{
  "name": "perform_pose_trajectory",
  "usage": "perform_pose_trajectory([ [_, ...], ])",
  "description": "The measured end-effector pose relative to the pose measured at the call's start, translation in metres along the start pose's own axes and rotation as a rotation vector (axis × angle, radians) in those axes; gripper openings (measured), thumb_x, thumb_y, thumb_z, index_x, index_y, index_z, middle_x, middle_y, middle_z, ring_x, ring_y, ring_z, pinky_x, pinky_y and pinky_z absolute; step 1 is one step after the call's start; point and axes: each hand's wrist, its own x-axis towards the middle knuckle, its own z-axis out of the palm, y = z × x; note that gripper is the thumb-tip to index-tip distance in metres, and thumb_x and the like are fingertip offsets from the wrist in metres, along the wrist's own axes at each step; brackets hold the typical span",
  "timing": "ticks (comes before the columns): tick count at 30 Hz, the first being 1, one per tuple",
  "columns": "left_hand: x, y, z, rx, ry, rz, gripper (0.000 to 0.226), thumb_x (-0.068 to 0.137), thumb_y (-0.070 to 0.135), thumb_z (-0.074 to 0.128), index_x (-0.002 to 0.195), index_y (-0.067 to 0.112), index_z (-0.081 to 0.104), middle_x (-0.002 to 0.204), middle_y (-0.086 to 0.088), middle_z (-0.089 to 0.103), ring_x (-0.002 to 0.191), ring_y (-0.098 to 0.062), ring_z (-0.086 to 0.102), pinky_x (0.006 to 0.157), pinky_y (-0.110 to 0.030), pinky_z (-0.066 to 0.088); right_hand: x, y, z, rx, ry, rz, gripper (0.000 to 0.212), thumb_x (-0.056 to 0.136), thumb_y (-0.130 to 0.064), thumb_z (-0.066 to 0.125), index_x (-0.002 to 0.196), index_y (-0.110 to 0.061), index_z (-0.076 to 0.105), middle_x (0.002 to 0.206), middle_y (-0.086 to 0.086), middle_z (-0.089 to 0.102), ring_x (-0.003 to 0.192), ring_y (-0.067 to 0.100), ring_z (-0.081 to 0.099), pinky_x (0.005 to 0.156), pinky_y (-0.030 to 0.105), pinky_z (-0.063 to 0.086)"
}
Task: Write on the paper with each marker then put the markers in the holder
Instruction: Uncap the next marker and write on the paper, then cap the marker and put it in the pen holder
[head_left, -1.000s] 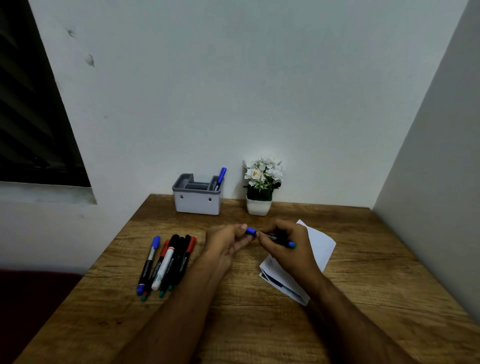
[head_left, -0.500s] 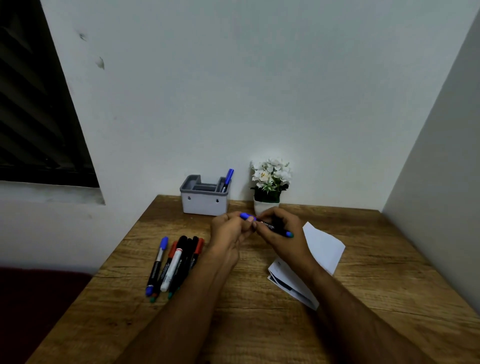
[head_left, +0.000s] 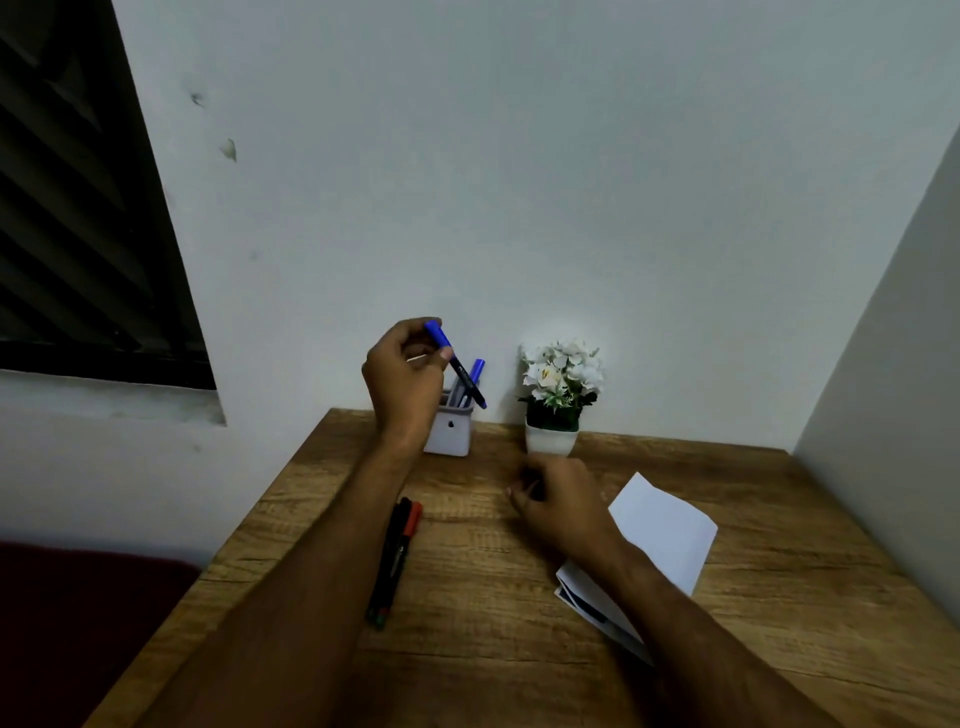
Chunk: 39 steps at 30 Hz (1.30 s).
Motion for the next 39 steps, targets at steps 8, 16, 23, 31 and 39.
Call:
perform_pose_trajectory([
  [8, 0.031, -0.032, 0.017, 0.266, -0.056, 0.091, 0.031, 0.08, -0.007, 0.073, 0.107, 0.007, 0.073, 0.087, -0.001, 0.071, 0.075, -0.005, 0.065, 0.08, -0.023, 0.058, 0.011, 0.006, -0.002, 0.018, -0.005, -0.009, 0.005, 0.093, -0.018, 0.069, 0.094, -0.018, 0.075, 0.079, -0.011, 0.066, 0.067, -0.004, 0.058, 0.058, 0.009, 0.039],
  [16, 0.031, -0.056, 0.027, 0.443, -0.146, -0.011, 0.035, 0.089, 0.006, 0.07, 0.124, 0.005, 0.068, 0.11, -0.007, 0.072, 0.094, -0.013, 0.067, 0.079, -0.01, 0.048, 0.019, 0.01, 0.002, 0.021, -0.013, -0.016, 0.008, 0.095, -0.017, 0.068, 0.098, -0.017, 0.075, 0.082, -0.013, 0.064, 0.07, -0.002, 0.057, 0.058, 0.005, 0.039],
  [23, 0.021, -0.065, 0.013, 0.445, -0.15, 0.011, 0.023, 0.085, 0.003, 0.073, 0.108, 0.006, 0.074, 0.092, -0.003, 0.074, 0.086, -0.014, 0.069, 0.086, -0.031, 0.059, 0.014, 0.009, 0.011, 0.042, -0.031, -0.031, 0.017, 0.093, -0.016, 0.068, 0.081, -0.028, 0.065, 0.075, -0.017, 0.063, 0.068, -0.001, 0.06, 0.06, 0.01, 0.039],
  [31, 0.0, -0.067, -0.018, 0.87, -0.543, -0.172, 0.02, 0.072, 0.017, 0.087, 0.088, 0.016, 0.076, 0.104, -0.003, 0.073, 0.099, -0.017, 0.065, 0.09, -0.031, 0.053, -0.001, -0.002, 0.017, 0.101, -0.034, -0.013, 0.014, 0.093, -0.017, 0.07, 0.105, -0.019, 0.078, 0.094, -0.01, 0.075, 0.079, -0.002, 0.064, 0.071, 0.009, 0.048],
  [39, -0.033, -0.056, -0.027, 1.219, -0.719, -0.204, 0.054, 0.068, 0.025, 0.091, 0.114, 0.011, 0.066, 0.12, -0.009, 0.063, 0.109, -0.022, 0.062, 0.089, -0.031, 0.054, -0.023, -0.011, 0.016, 0.088, -0.077, 0.013, 0.019, 0.096, -0.02, 0.068, 0.113, -0.02, 0.077, 0.107, -0.008, 0.077, 0.093, 0.001, 0.068, 0.077, 0.007, 0.048],
])
